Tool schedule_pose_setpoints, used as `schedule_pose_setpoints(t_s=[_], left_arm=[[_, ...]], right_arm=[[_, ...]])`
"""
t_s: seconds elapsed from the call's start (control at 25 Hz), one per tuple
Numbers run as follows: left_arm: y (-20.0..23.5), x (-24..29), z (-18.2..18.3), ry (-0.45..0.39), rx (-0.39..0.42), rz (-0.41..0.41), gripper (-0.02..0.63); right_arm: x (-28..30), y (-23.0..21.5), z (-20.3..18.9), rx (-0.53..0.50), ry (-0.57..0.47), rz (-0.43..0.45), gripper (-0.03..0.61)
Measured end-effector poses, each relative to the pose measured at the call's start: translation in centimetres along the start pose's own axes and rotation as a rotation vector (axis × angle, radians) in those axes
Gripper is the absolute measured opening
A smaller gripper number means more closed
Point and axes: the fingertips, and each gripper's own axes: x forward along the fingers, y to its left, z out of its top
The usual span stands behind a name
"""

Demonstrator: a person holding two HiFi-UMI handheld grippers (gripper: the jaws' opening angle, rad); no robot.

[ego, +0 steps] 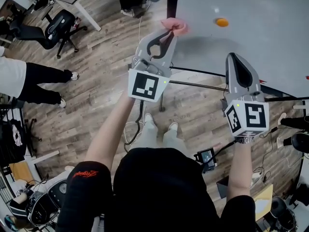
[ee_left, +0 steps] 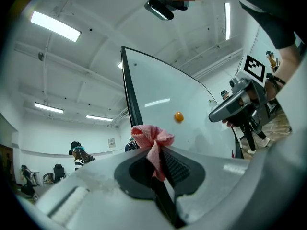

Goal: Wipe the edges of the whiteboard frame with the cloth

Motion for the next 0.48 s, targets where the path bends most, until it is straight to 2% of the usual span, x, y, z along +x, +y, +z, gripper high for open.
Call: schedule_pose_setpoints(t_s=[0.48], left_arm=[[-0.7,-0.4,-1.5,0.033,-0.01,-0.003,0.021]], right_arm=[[0.2,-0.2,-1.7,0.025,0.022,0.003,0.002]])
